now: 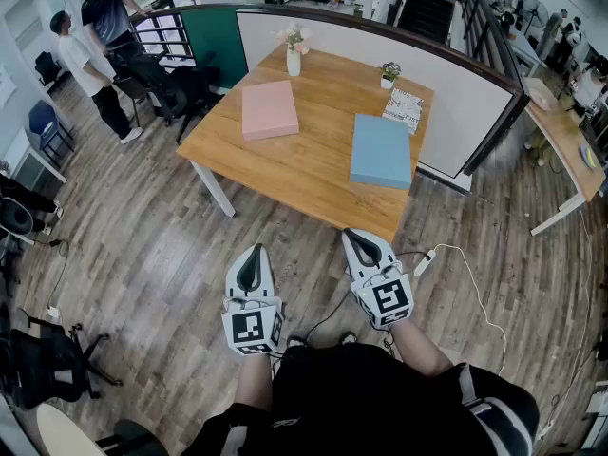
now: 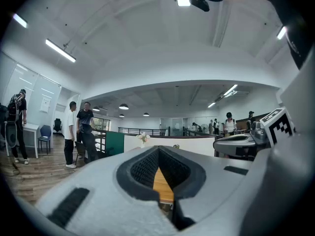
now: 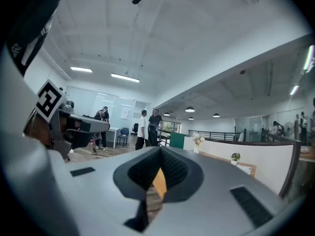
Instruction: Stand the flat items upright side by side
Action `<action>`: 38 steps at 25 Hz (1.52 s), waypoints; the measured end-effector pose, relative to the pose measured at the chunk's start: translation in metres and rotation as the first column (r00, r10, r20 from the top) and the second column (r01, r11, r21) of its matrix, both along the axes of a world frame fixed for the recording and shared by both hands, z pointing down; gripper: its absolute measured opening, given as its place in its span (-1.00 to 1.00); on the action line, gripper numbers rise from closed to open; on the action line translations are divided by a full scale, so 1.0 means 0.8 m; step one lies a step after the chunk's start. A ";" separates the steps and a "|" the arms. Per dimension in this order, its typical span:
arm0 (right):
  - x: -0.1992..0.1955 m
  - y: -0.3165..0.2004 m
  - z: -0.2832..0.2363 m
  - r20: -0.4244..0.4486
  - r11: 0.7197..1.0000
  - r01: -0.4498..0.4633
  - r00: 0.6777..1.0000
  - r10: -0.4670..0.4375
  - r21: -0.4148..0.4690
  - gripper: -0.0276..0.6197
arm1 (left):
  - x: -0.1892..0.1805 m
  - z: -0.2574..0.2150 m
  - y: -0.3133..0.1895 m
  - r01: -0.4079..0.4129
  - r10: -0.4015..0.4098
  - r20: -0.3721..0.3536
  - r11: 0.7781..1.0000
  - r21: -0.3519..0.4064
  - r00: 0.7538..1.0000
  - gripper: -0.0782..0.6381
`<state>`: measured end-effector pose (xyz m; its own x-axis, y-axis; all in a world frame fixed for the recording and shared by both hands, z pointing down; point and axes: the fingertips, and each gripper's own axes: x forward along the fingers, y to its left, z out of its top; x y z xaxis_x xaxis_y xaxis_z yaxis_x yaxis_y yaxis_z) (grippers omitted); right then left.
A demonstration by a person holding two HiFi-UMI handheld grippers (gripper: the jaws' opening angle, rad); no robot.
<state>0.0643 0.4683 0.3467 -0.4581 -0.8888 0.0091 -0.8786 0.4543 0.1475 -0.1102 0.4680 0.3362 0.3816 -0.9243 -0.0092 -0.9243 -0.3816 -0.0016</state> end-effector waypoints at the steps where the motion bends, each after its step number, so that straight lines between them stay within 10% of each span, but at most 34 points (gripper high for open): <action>1: -0.002 0.001 0.002 -0.002 1.000 0.002 1.000 -0.002 -0.007 -0.90 | -0.002 0.002 0.001 0.002 -0.002 -0.003 1.000 -0.005 1.000 -0.77; 14: -0.049 0.006 0.028 -0.008 0.998 0.029 1.000 -0.029 -0.053 -0.77 | -0.033 0.033 -0.002 -0.043 0.041 -0.035 0.997 -0.059 0.999 -0.75; 24: -0.076 -0.007 0.052 0.001 0.993 -0.010 1.000 0.010 -0.119 -0.32 | -0.078 0.056 -0.024 -0.098 0.093 -0.053 0.990 -0.105 0.994 -0.23; 38: -0.091 -0.048 0.069 -0.010 0.986 -0.047 0.999 0.046 -0.157 -0.25 | -0.124 0.081 -0.075 -0.114 0.101 -0.083 0.980 -0.164 0.991 -0.16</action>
